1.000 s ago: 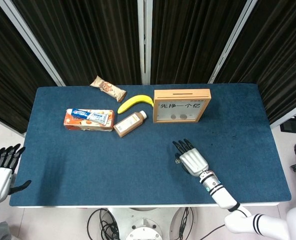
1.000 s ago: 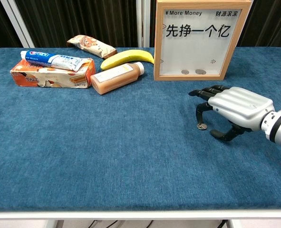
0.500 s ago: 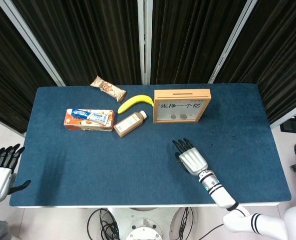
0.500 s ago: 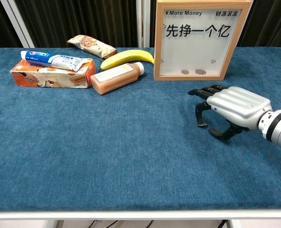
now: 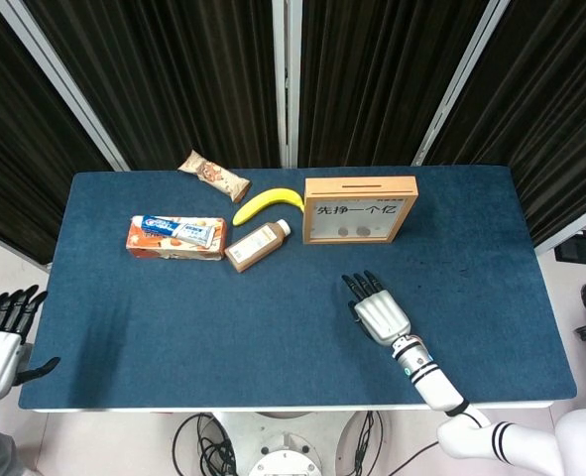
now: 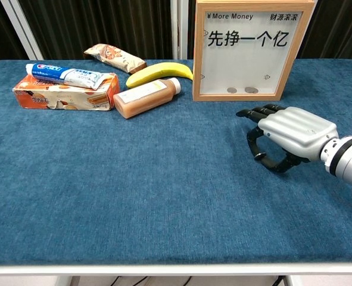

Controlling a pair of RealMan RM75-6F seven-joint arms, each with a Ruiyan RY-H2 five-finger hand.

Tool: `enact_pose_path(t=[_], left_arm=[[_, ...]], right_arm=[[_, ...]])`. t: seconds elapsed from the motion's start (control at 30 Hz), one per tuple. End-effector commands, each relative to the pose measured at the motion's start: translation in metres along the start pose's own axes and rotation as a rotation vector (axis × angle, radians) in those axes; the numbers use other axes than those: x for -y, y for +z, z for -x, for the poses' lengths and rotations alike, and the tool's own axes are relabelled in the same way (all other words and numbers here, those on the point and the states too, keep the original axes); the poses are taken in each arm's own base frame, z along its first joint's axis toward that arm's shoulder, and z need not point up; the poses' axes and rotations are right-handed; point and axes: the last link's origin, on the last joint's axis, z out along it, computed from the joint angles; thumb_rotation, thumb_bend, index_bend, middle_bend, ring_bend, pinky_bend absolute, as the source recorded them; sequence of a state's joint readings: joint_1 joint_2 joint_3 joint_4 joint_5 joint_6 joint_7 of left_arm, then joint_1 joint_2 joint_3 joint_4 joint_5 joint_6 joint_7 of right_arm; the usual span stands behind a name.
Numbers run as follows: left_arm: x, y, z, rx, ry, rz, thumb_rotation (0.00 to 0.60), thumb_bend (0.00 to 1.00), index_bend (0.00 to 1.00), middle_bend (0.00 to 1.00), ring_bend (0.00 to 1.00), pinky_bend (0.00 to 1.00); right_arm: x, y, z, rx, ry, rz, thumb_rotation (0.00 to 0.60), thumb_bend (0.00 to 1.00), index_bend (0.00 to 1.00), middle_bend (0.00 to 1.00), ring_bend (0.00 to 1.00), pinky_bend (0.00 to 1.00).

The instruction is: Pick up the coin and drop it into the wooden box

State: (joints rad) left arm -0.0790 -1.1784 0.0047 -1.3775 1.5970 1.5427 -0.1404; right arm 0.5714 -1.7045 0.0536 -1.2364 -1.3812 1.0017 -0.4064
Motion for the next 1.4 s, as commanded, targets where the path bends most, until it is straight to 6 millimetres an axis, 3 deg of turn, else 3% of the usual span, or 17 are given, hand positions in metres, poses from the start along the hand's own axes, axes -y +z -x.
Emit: enact_pose_path(t=[0.03,0.6,1.0,1.23,1.4], left_arm=[[0.001,0.000,0.000,0.002,0.000,-0.001,0.600,0.12,0.01,0.00,0.00,0.00],[0.000,-0.001,0.000,-0.002,-0.003,-0.002,0.600,0.12,0.01,0.00,0.00,0.00],[0.000,-0.002,0.001,0.000,-0.008,-0.003,0.600,0.12,0.01,0.00,0.00,0.00],[-0.001,-0.004,0.000,-0.002,-0.010,-0.002,0.600,0.12,0.01,0.00,0.00,0.00],[-0.002,-0.004,0.000,0.001,-0.006,0.000,0.600,0.12,0.01,0.00,0.00,0.00]], right_arm=[[0.000,0.000,0.000,-0.002,0.000,-0.002,0.600,0.36,0.48,0.00,0.00,0.00],[0.004,-0.001,-0.003,-0.020,0.016,-0.029,0.600,0.36,0.40,0.00,0.00,0.00],[0.006,-0.004,-0.004,-0.033,0.018,-0.064,0.600,0.37,0.39,0.00,0.00,0.00],[0.007,-0.007,-0.006,-0.044,0.022,-0.080,0.600,0.37,0.42,0.00,0.00,0.00],[0.006,-0.009,-0.006,-0.042,0.016,-0.090,0.600,0.37,0.50,0.00,0.00,0.00]])
